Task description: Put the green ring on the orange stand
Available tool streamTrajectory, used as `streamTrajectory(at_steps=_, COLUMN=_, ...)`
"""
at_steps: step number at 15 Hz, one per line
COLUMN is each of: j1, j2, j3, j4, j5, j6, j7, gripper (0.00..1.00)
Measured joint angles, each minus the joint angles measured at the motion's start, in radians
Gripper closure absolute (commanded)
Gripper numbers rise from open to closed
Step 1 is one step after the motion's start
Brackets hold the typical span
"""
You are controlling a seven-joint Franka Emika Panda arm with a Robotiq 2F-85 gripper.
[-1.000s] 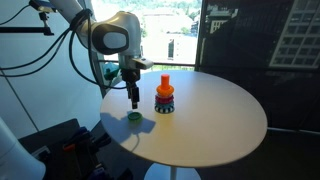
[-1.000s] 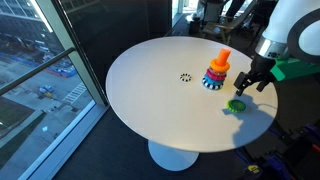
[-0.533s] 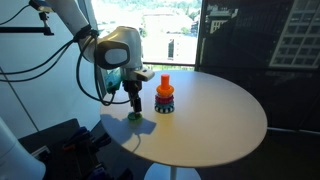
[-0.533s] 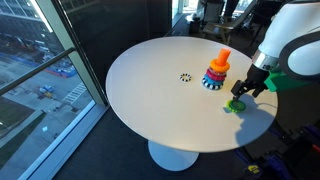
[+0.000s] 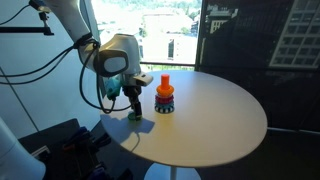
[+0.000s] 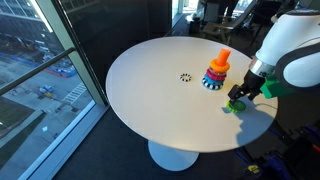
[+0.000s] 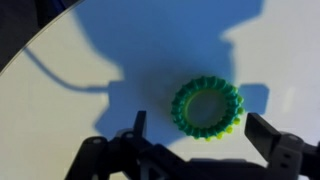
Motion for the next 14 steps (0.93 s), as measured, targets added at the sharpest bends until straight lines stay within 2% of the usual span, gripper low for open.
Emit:
streamTrajectory(at_steps=6, j1=0.029, j2=0.024, j3=-0.015, j4=-0.001, j5=0.0, j6=0.031, j7=0.0, gripper=0.0)
streamTrajectory(at_steps=8, j1=0.035, j2=0.029, j3=-0.018, j4=-0.001, j5=0.0, j6=0.035, j7=0.0, gripper=0.07)
streamTrajectory(at_steps=11, j1=0.043, j2=0.03, j3=-0.021, j4=-0.001, j5=0.0, j6=0.035, j7=0.0, gripper=0.3)
streamTrajectory(at_steps=13, j1=0.046, j2=0.03, j3=-0.021, j4=-0.001, j5=0.0, j6=0.035, j7=0.0, gripper=0.36)
streamTrajectory(at_steps=14, j1=0.046, j2=0.029, j3=-0.021, j4=-0.001, j5=0.0, j6=0.036, j7=0.0, gripper=0.35)
